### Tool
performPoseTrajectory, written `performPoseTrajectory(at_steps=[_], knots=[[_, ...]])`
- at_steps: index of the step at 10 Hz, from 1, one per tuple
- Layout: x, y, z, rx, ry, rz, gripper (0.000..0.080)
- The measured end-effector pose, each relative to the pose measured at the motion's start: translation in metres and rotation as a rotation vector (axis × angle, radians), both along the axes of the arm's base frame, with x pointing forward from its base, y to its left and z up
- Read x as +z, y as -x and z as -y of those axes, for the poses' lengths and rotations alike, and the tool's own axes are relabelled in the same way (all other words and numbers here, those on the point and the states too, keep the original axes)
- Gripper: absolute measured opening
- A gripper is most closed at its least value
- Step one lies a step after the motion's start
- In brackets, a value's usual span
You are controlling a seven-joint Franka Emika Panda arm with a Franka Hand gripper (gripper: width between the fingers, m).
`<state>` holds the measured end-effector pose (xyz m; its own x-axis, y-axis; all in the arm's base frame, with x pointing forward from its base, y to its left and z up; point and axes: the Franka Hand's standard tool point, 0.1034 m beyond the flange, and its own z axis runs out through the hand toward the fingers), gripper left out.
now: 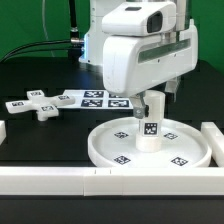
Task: Assemble round table
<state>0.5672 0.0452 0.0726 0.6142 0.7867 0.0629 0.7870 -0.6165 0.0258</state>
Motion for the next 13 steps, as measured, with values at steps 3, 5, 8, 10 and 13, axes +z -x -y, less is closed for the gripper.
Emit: performPoseTrajectory(at_steps=[3,5,8,10,13], knots=[[-0.0009,0.0,0.0007,0.329,0.046,0.018,0.0649],[-0.001,0.0001,0.001,0.49,0.069,0.019,0.0649],[-0.0012,-0.0001,0.0036,0.672,0.098,0.018,0.0649],[-0.0012,-0.0001,0.0041,0.734,0.11,0.016,0.0649],[-0.0014,0.0001,0.0053,0.762,0.117,0.014,0.0526]])
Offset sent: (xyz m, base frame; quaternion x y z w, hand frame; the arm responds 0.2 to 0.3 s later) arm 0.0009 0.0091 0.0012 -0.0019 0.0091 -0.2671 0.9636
